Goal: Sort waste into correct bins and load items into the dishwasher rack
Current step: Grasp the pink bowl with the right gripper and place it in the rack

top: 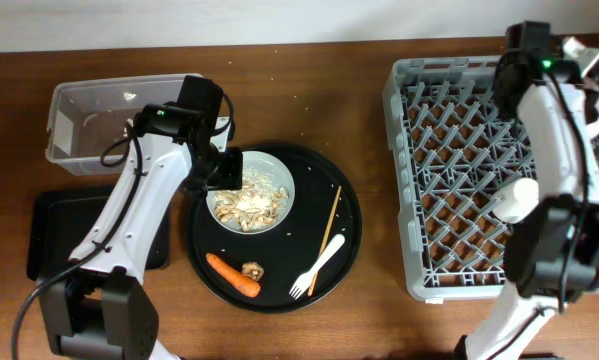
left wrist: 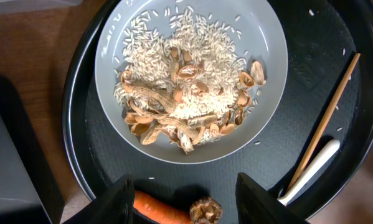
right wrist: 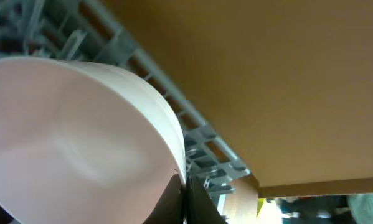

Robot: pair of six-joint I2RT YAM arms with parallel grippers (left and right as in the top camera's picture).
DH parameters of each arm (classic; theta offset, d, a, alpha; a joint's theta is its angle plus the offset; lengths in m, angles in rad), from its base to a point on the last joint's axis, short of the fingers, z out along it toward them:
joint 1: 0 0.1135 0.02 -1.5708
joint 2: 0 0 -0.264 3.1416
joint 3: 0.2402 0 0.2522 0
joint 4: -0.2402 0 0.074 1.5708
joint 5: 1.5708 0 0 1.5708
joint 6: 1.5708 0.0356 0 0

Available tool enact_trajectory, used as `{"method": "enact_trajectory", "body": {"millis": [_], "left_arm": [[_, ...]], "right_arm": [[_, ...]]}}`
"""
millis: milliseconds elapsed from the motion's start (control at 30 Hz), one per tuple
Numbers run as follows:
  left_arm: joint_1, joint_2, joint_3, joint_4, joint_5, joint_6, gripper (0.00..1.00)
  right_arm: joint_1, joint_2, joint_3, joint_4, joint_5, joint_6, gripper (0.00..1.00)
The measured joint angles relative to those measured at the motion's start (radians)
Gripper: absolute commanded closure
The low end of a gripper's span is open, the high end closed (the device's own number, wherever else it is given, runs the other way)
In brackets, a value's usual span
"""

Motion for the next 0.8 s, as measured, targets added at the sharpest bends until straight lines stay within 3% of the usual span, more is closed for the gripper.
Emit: {"method": "enact_trajectory", "body": {"millis": [133,167,200,333,433,500,600,700,800], "left_arm": [[0.000,0.000,0.000,-0.001,0.000,0.000,0.48],[0.000,0.000,0.000,-0.001,0.000,0.000,0.48],[0.000,0.000,0.000,-0.005,0.000,0.000,0.48],[0.000,0.000,0.000,-0.005,0.000,0.000,0.48],[0.000,0.000,0.000,-0.008,0.000,0.000,0.48],[0.000,0.000,0.000,-0.012,0.000,0.000,0.48],[0.000,0.000,0.000,-0.015,0.000,0.000,0.47],[0.000,0.000,0.000,-0.015,0.000,0.000,0.47],[0.000,0.000,0.000,-0.021,0.000,0.000,0.47]], "right_arm": [[0.064,0.064,0.000,-0.020,-0.004,0.014,0.91],[0.088,0.068,0.001,-0.038,-0.039,0.023,0.75],[0.133,0.086,0.000,-0.084,-0.087,0.049,0.68],[0.266,0.103,-0.002,-0.247,-0.213,0.087,0.25],[0.293,0.094,-0.002,-0.333,-0.280,0.154,0.03],[0.291,0.035,-0.004,-0.341,-0.349,0.179,0.01],[0.247,-0.195,-0.005,-0.367,-0.540,0.180,0.01],[0.172,-0.349,-0.001,-0.451,-0.875,0.029,0.01],[0.227,-0.354,-0.019,-0.514,-1.186,-0.091,0.01]]}}
